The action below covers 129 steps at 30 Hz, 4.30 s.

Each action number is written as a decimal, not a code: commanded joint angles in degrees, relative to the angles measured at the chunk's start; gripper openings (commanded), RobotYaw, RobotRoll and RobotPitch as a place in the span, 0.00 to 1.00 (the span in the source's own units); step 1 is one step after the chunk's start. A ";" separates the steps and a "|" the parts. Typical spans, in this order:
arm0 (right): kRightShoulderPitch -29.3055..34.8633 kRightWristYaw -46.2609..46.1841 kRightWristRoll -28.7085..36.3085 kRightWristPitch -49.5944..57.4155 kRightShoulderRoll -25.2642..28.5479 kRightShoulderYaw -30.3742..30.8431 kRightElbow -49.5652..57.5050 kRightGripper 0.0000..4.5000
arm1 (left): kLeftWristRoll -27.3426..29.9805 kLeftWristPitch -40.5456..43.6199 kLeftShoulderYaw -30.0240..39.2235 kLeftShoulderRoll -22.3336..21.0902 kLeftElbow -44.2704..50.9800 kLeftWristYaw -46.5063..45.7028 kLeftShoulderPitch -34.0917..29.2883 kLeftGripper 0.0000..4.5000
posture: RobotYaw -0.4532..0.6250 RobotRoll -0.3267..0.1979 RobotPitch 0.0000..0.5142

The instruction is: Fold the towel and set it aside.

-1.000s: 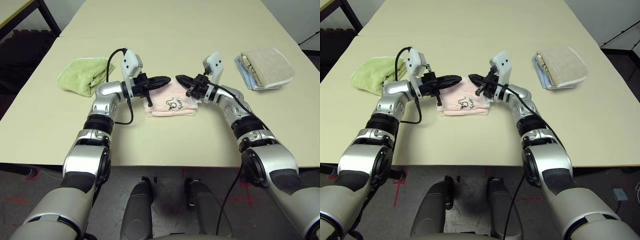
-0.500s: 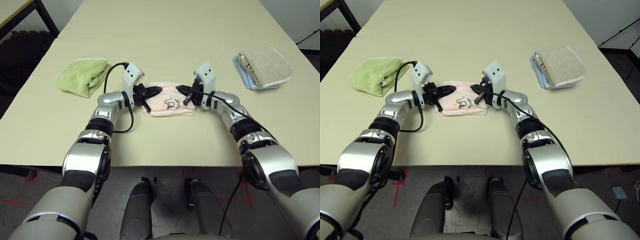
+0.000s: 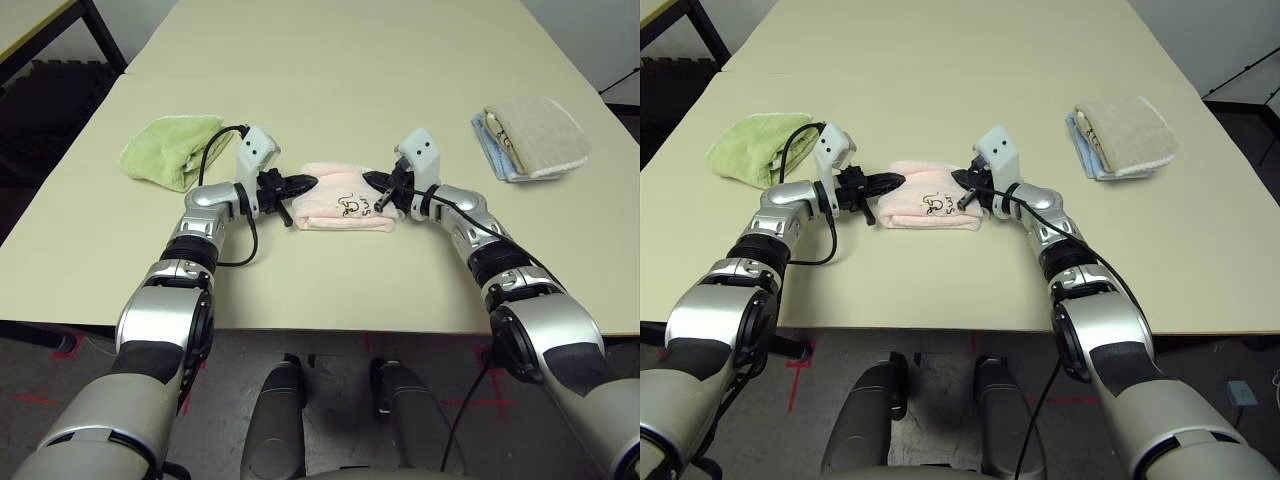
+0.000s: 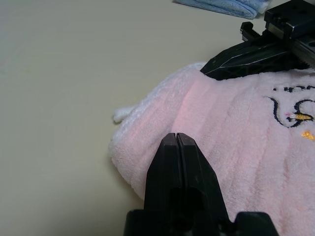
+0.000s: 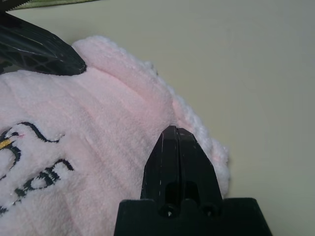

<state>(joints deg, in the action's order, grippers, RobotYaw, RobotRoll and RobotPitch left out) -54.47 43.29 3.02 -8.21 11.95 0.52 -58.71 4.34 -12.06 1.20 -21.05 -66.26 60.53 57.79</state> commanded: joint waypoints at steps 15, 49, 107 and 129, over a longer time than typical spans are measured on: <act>3.08 41.19 13.32 -0.89 17.34 -5.75 8.95 0.00 | 9.88 11.87 -0.13 -7.44 28.26 22.05 -6.35 0.38 | 0.44 0.62 0.36; 13.15 45.72 13.21 -3.18 24.00 -4.20 17.63 0.99 | 11.96 64.15 4.36 -12.29 20.82 -0.85 -3.09 1.00 | 0.40 0.62 0.35; 16.15 43.06 14.08 -0.52 23.60 -3.14 23.91 1.00 | 13.95 77.12 -0.59 -3.79 6.16 2.28 7.37 0.63 | 0.39 0.62 0.38; 14.40 40.09 14.18 -1.16 22.83 -4.15 21.51 1.00 | 19.97 78.50 12.81 -3.66 7.48 -4.65 8.81 0.01 | 0.40 0.62 0.36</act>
<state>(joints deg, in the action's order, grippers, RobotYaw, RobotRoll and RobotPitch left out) -39.54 84.30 16.82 -9.43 35.05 -3.03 -36.41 22.66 66.07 11.99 -24.07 -59.55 57.41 66.14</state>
